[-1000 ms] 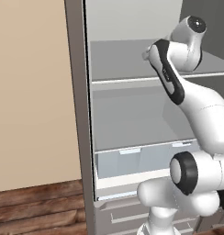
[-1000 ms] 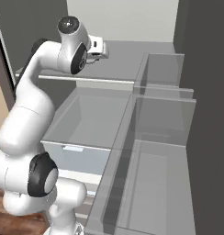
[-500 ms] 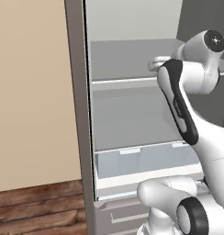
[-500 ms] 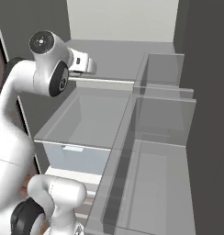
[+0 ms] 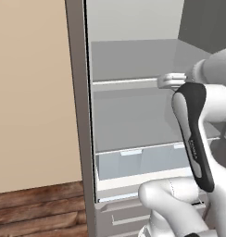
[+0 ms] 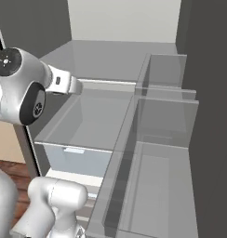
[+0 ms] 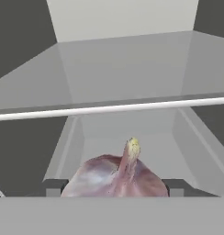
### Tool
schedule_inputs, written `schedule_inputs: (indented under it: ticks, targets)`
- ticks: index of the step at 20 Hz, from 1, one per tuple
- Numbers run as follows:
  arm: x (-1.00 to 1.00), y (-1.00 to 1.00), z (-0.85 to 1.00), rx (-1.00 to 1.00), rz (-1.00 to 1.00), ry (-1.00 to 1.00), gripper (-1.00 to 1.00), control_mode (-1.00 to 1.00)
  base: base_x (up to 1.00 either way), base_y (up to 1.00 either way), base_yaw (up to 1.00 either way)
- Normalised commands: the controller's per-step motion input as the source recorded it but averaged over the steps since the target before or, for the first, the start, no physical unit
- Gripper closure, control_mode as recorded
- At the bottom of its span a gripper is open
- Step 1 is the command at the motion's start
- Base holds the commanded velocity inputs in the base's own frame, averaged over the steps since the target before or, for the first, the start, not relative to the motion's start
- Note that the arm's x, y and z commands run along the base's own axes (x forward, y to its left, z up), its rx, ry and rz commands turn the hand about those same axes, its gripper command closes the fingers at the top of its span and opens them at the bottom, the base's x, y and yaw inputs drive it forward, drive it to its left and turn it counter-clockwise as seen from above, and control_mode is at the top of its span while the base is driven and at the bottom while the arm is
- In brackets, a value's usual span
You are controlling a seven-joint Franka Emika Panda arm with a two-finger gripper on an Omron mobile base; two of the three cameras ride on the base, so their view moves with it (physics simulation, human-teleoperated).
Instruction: Grab the garlic and lemon wedge from the fridge, place them in the blender, close the lid, and turn on the blender to create a marinade.
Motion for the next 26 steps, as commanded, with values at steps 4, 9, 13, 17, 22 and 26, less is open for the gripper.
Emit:
schedule_inputs:
  ticks: [4,9,13,17,22,26]
  targets:
    - [-0.98,0.33,-0.29,-0.03,0.00,0.14,1.00,-1.00,0.00,0.00,0.00]
    - [-0.95,0.43,-0.59,-0.12,0.01,0.19,1.00,-1.00,0.00,0.00,0.00]
    - [-0.95,0.19,-0.44,-0.04,0.06,0.09,1.00,-1.00,0.00,0.00,0.00]
    - [-0.24,0.08,-0.02,-0.01,0.04,0.01,1.00,1.00,-0.67,0.46,0.19]
    - [0.00,0.00,0.00,0.00,0.00,0.00,1.00,1.00,-0.42,0.97,0.53]
    - [0.00,0.00,0.00,0.00,0.00,0.00,1.00,1.00,-0.33,0.99,0.71]
